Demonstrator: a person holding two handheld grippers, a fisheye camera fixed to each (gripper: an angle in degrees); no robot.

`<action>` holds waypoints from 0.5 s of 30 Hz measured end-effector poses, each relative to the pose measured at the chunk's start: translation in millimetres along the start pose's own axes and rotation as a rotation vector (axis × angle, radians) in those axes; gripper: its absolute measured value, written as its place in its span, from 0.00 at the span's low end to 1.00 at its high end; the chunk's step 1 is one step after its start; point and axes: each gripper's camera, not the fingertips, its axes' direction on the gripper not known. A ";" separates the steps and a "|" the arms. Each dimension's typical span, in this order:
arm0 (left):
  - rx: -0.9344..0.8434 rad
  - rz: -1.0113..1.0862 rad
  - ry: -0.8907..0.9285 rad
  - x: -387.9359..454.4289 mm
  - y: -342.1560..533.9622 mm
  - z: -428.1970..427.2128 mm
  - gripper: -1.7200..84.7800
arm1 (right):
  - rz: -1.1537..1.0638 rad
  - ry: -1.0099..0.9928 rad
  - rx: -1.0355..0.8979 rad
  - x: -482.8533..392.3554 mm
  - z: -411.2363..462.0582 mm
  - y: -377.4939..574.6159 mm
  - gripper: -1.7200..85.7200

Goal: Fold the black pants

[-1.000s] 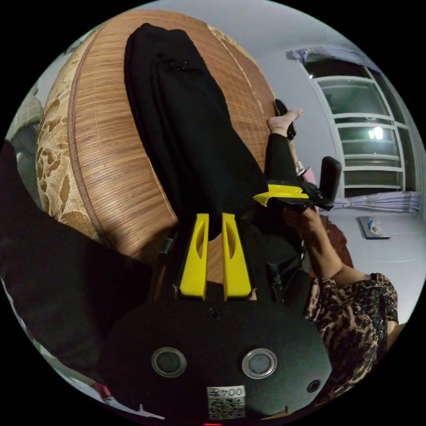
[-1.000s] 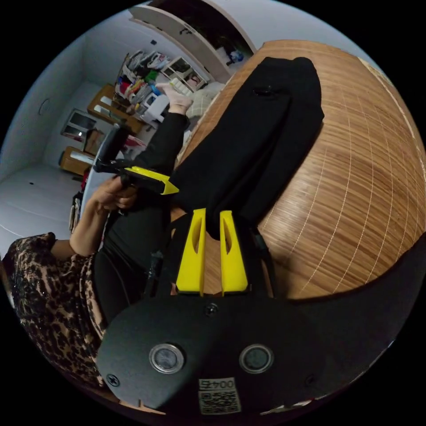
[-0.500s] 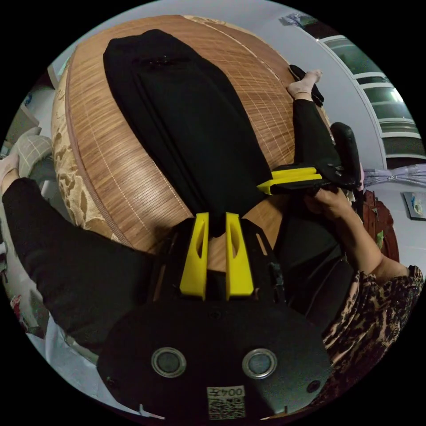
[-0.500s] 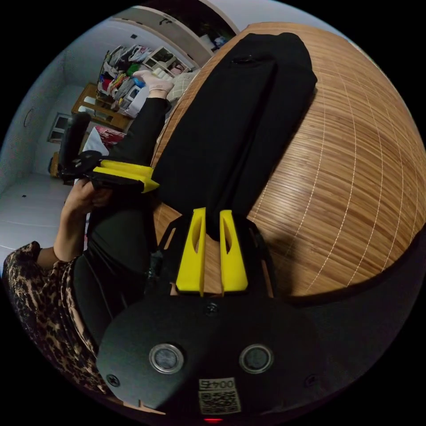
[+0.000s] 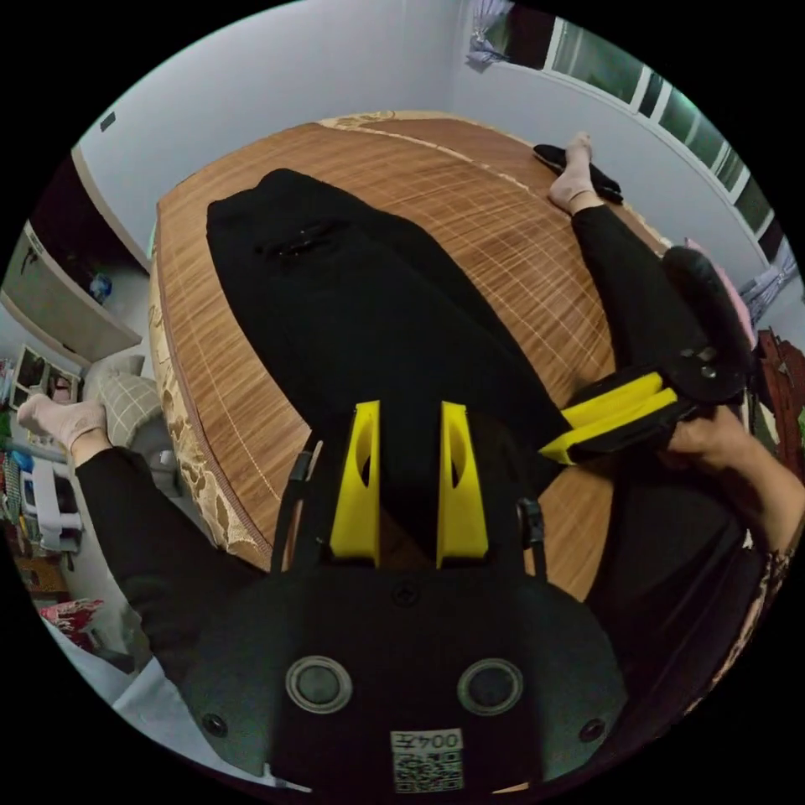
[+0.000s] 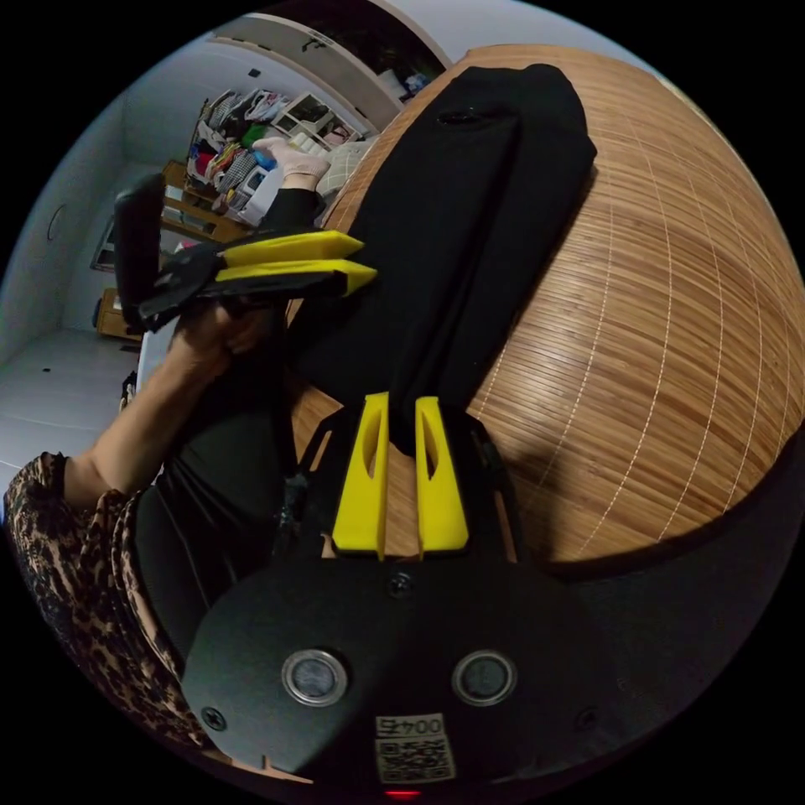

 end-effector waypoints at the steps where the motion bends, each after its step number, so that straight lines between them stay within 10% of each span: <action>1: 0.065 0.005 -0.013 5.2 12.5 2.1 0.13 | -0.002 0.005 0.001 -3.0 1.1 0.6 0.09; 15: 0.103 0.010 -0.030 31.6 39.2 27.0 0.13 | -0.152 0.270 0.190 -75.7 -28.7 13.0 0.16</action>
